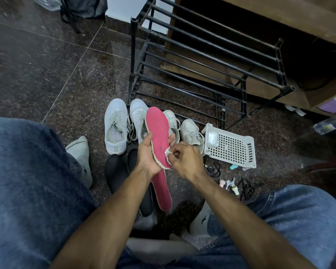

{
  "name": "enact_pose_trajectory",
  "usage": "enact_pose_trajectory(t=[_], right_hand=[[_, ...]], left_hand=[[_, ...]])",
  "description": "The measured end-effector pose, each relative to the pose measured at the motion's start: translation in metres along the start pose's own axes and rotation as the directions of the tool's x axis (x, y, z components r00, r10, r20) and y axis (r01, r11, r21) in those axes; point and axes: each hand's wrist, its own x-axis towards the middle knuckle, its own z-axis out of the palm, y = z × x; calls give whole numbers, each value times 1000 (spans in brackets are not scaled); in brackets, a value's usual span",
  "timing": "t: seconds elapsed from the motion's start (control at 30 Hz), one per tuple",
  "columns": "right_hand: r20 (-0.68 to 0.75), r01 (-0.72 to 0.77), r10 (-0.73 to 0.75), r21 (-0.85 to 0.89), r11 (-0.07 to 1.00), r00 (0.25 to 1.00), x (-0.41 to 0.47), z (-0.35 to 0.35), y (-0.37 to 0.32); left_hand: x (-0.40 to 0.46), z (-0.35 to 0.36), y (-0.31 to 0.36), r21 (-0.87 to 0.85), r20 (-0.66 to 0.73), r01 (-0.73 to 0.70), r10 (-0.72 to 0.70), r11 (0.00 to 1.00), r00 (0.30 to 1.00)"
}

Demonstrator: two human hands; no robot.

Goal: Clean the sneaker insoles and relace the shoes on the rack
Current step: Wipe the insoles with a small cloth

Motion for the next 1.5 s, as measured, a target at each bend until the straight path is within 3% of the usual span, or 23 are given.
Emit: enact_pose_trajectory(t=[0.2, 0.37, 0.43, 0.53, 0.6, 0.73, 0.83, 0.93, 1.07, 1.2, 1.3, 1.4, 1.5], right_hand=[[111, 77, -80, 35, 996, 991, -18, 3, -5], [23, 60, -57, -149, 987, 998, 11, -1, -3], [4, 17, -17, -102, 995, 1000, 12, 1, -6], [164, 22, -36, 85, 996, 986, -8, 3, -11], [220, 58, -79, 100, 993, 972, -16, 1, -11], [58, 55, -53, -42, 998, 997, 10, -1, -12], [42, -20, 23, -60, 998, 999, 28, 5, -17], [138, -28, 15, 96, 995, 990, 16, 12, -18], [287, -11, -31, 145, 989, 957, -3, 9, -11], [175, 42, -26, -89, 995, 984, 20, 2, -11], [104, 30, -8, -212, 977, 995, 52, -4, -8], [20, -59, 67, -261, 964, 998, 82, -17, -1], [-41, -127, 122, -201, 971, 992, 93, -28, 3]], left_hand=[[2, -2, 1, -43, 0, -29, 29, 999, 1000], [-1, -2, -6, -14, 15, -4, 4, 1000, 1000], [-2, -2, -3, -7, 14, -2, 3, 1000, 1000], [2, -4, 2, -23, -11, -44, 44, 999, 999], [3, -5, 2, -37, -18, -51, 51, 998, 999], [-1, -2, -15, 7, -15, 50, -50, 999, 999], [-3, -4, -18, 5, -25, 67, -67, 998, 997], [2, -9, -6, 29, -46, 29, -28, 999, 999], [5, -11, -5, 51, -100, 15, -10, 999, 995], [2, -8, -16, 38, -108, 47, -42, 998, 993], [1, -7, -23, 119, -98, 49, -38, 992, 995], [-2, -5, -27, 245, -83, 68, -49, 967, 995], [0, -4, -25, 291, -68, 43, -24, 956, 997]])
